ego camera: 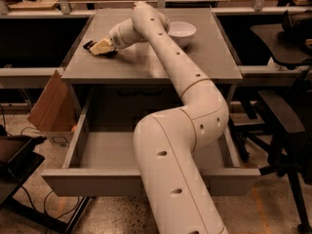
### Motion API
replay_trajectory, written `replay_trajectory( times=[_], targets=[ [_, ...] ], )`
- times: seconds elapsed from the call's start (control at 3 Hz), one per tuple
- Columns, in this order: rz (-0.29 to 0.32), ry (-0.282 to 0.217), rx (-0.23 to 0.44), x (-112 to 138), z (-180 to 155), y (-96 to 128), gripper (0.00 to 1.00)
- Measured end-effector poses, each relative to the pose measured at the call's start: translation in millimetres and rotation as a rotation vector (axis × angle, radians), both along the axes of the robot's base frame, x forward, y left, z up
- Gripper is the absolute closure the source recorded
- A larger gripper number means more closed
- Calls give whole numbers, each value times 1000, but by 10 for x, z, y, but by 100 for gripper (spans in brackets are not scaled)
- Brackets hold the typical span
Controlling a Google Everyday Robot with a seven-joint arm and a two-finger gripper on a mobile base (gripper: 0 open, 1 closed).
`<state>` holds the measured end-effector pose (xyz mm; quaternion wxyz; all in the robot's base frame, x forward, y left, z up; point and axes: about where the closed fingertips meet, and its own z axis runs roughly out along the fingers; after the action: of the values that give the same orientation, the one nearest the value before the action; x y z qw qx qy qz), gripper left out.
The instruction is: Place rxbar chocolate into top drawer
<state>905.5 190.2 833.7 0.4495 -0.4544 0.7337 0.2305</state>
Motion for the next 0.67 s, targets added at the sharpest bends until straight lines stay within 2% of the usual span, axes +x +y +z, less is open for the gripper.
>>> replay_trajectory(
  times=[0.67],
  targets=[
    [0,0,0,0,0,0,100]
  ],
)
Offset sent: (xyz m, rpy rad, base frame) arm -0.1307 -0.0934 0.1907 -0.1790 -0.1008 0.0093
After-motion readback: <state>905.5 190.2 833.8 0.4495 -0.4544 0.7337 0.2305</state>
